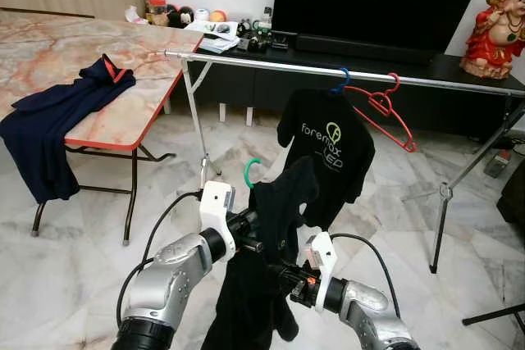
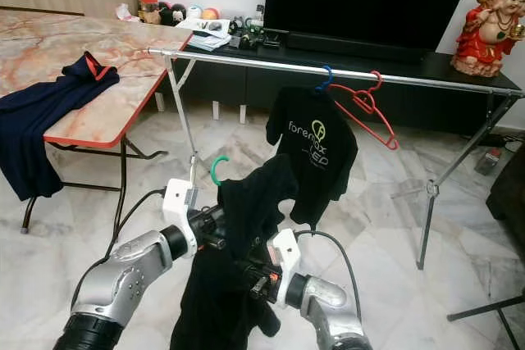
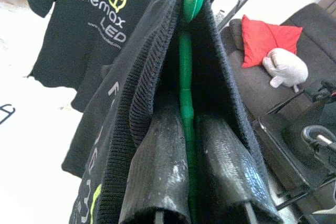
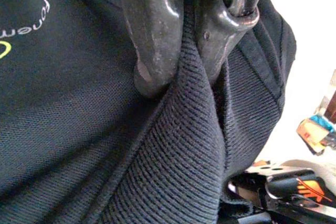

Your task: Hang hanger

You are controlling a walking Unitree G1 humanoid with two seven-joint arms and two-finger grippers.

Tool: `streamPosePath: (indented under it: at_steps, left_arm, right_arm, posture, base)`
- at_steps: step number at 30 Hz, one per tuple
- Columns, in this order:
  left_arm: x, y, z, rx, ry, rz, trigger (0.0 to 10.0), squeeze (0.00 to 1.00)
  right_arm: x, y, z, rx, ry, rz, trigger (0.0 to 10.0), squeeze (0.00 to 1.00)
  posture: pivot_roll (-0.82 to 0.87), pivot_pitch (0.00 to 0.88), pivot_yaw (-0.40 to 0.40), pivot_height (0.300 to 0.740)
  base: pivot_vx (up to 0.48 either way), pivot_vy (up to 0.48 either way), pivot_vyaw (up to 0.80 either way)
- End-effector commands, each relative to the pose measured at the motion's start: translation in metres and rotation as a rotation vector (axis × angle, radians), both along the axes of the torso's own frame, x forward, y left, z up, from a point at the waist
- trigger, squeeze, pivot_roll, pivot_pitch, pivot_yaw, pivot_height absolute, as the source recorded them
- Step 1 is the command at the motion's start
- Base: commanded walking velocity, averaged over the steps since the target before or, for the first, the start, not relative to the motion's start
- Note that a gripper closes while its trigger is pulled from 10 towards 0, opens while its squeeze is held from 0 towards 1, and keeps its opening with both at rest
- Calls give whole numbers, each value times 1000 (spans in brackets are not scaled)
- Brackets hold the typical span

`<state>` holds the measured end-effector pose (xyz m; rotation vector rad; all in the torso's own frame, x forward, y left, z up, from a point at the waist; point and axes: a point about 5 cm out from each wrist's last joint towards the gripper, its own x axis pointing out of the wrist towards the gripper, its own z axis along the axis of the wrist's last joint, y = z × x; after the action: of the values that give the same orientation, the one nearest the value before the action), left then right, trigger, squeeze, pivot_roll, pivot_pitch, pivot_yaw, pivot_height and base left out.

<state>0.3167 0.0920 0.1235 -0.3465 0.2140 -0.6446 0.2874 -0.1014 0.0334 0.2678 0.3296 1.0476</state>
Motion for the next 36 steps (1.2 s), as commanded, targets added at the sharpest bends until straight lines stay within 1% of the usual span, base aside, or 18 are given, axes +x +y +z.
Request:
streamPosePath:
  at_steps: [1,2,3,4,5,6,8,11,12,14,15,17,20,23,27,31,35,36]
  left_arm:
    - [10,-6,34,-74,-130,11,10000,0]
    - [11,-8,35,-80,-128,28,10000,0]
    - [12,-8,35,-79,-125,45,10000,0]
    - [13,-8,35,-79,-122,56,10000,0]
    - [14,-7,34,-70,-118,77,10000,0]
    - [15,-6,33,-63,-114,91,10000,0]
    - [22,2,30,-31,-84,187,10000,0]
    - [25,5,28,-15,-70,232,10000,0]
    - [27,6,27,-13,-62,248,10000,0]
    - [28,7,26,-12,-56,258,10000,0]
    - [30,9,25,4,-46,283,10000,0]
    - [32,8,25,5,-46,291,10000,0]
    - [34,7,26,-7,-50,299,10000,0]
    - [38,8,34,-30,-76,321,10000,0]
    - [41,7,35,-17,-86,313,10000,0]
    - [39,-3,38,0,-105,214,10000,0]
    - [34,-12,38,39,-131,81,10000,0]
    - [34,-12,38,39,-131,81,10000,0]
  right_arm:
    - [-12,1,-12,-13,55,42,0,0]
    - [-9,-4,-16,-77,35,-33,863,0]
    - [-7,-8,-18,-111,31,-84,5412,0]
    - [-5,-11,-19,-131,30,-118,5412,0]
    - [-2,-15,-20,-162,30,-185,10000,0]
    - [-1,-19,-21,-181,29,-227,10000,0]
    - [5,-30,-20,-219,21,-338,10000,0]
    - [10,-33,-15,-196,21,-357,10000,0]
    - [12,-31,-11,-166,9,-329,10000,1000]
    - [13,-30,-7,-145,1,-309,10000,1000]
    - [15,-28,-2,-122,-25,-252,10000,1000]
    - [16,-28,3,-107,-46,-215,10000,1000]
    - [17,-29,7,-96,-65,-184,10000,1000]
    - [9,-28,16,-17,-86,-24,10000,1000]
    - [7,-32,26,29,-107,33,10000,1000]
    - [3,-36,31,81,-93,101,10000,1000]
    - [-11,-31,31,121,-71,238,10000,1000]
    - [-11,-31,31,121,-71,238,10000,1000]
  posture:
    - [115,17,-73,740]
    - [117,17,-73,740]
    - [117,17,-73,740]
    - [117,17,-73,740]
    - [115,16,-73,740]
    - [115,16,-73,740]
    - [119,15,-75,740]
    - [117,13,-77,740]
    - [117,11,-77,740]
    - [117,11,-77,740]
    - [116,10,-77,740]
    - [109,8,-76,740]
    - [106,7,-74,740]
    - [105,4,-73,740]
    - [102,1,-72,740]
    - [101,0,-69,740]
    - [110,0,-63,740]
    - [110,0,-63,740]
  base:
    - [0,0,0]
    - [0,0,0]
    - [0,0,0]
    - [0,0,0]
    - [0,0,0]
    - [0,0,0]
    - [0,0,0]
    - [0,0,0]
    - [0,0,0]
    - [0,0,0]
    - [0,0,0]
    - [0,0,0]
    - [0,0,0]
    - [0,0,0]
    - [0,0,0]
    - [0,0,0]
    - [0,0,0]
    - [0,0,0]
